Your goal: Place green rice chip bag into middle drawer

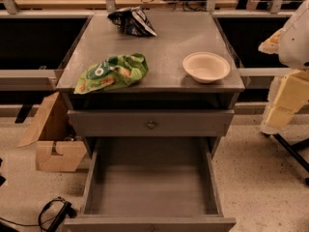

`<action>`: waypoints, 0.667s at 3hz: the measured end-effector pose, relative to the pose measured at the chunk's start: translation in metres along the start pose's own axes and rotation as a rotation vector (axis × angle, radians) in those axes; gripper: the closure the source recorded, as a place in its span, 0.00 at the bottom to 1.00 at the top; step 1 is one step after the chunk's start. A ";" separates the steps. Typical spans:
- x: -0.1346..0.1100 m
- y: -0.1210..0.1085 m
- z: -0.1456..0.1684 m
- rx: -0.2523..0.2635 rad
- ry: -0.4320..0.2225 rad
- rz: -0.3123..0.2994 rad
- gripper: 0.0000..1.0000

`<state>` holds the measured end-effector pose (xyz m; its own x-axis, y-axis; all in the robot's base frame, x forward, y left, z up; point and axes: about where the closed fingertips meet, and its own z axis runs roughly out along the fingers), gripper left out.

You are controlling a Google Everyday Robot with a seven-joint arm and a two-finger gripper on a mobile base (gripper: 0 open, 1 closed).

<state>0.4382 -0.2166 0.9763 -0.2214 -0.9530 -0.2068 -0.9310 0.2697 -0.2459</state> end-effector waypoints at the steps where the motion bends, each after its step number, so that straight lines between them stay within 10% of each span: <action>1: 0.000 0.000 0.000 0.000 0.000 0.000 0.00; 2: -0.025 -0.033 0.026 0.006 -0.093 -0.010 0.00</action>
Offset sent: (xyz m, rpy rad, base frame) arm 0.0928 0.0325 -0.0290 0.1685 -0.0538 0.0703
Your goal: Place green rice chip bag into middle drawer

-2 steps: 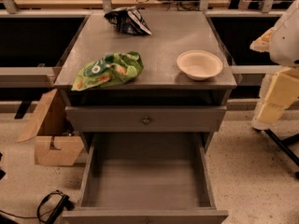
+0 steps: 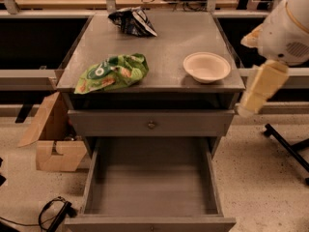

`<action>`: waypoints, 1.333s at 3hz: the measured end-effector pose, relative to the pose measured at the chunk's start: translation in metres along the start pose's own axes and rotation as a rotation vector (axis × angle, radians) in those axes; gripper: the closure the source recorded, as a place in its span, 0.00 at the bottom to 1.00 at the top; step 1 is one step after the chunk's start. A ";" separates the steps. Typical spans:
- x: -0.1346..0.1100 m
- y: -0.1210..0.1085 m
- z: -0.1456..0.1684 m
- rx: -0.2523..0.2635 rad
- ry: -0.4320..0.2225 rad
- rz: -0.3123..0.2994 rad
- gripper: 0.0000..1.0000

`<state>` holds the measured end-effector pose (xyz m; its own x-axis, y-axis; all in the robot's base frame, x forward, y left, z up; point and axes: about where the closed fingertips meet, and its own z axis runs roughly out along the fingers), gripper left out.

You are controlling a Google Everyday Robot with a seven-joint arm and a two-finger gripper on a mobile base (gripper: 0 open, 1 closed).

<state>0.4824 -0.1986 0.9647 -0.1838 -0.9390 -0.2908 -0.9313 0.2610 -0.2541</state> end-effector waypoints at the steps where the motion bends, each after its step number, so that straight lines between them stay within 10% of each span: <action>1: -0.032 -0.044 0.034 0.011 -0.119 0.023 0.00; 2: -0.084 -0.083 0.063 0.010 -0.208 -0.037 0.00; 4: -0.211 -0.123 0.134 -0.014 -0.178 -0.258 0.00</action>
Offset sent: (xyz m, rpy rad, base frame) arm 0.1884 0.1407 -0.0068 0.2675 -0.1283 0.2092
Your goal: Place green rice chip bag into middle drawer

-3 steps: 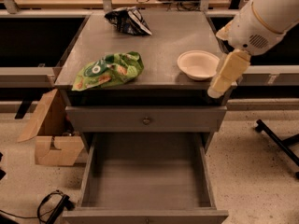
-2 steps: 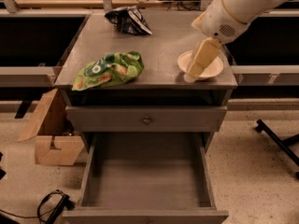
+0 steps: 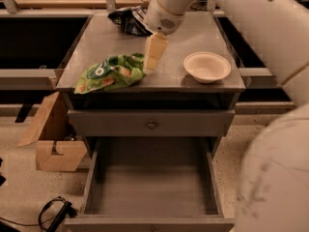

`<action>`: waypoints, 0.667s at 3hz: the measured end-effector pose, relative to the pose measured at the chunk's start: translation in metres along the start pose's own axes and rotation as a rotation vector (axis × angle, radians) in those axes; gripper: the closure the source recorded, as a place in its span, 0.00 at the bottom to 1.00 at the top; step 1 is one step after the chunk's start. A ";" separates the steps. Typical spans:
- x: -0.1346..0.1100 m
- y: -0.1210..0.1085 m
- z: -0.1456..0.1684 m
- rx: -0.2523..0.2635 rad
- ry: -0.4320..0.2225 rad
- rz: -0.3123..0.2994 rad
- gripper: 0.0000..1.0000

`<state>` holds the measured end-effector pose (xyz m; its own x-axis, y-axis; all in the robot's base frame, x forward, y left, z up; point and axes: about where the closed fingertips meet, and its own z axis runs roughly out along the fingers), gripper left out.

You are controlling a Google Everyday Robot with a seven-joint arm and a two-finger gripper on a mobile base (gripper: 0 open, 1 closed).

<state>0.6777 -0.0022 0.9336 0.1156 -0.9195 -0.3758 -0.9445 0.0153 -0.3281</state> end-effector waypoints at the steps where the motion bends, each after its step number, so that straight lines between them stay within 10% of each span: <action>1: -0.023 -0.015 0.055 -0.056 0.085 -0.058 0.00; 2: -0.035 -0.007 0.105 -0.141 0.136 -0.060 0.26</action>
Offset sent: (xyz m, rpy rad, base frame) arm 0.0407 0.0939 -0.1053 -0.2033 0.1809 0.0827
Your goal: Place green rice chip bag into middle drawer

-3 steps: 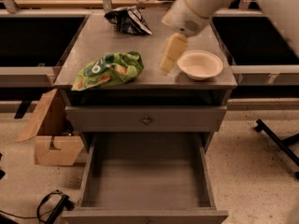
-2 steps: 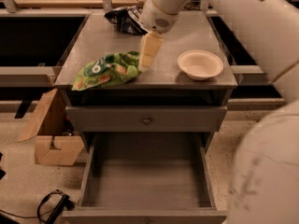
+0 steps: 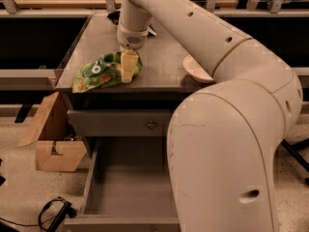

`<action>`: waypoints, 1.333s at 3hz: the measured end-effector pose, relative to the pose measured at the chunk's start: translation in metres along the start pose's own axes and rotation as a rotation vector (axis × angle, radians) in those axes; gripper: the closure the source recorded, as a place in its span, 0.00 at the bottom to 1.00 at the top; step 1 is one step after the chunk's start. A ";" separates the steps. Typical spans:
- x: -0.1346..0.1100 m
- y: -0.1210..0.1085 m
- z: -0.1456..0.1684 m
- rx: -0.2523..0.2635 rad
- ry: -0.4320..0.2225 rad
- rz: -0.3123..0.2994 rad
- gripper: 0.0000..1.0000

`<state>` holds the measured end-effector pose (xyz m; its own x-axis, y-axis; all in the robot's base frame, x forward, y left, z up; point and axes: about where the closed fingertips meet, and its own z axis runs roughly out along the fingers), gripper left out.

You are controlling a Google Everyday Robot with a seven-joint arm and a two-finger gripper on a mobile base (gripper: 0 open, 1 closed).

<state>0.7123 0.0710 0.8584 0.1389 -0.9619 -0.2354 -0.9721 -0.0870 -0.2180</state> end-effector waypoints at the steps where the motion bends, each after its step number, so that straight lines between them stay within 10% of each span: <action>1: -0.006 0.017 0.010 -0.034 0.058 0.013 0.49; 3: -0.005 0.019 0.012 -0.039 0.062 0.015 0.95; 4: -0.005 0.019 0.012 -0.039 0.062 0.015 1.00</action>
Offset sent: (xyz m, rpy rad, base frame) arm -0.0139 0.0059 -0.0101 -0.0524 0.0274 -0.0157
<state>0.6957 0.0775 0.8437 0.1134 -0.9773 -0.1792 -0.9807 -0.0812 -0.1778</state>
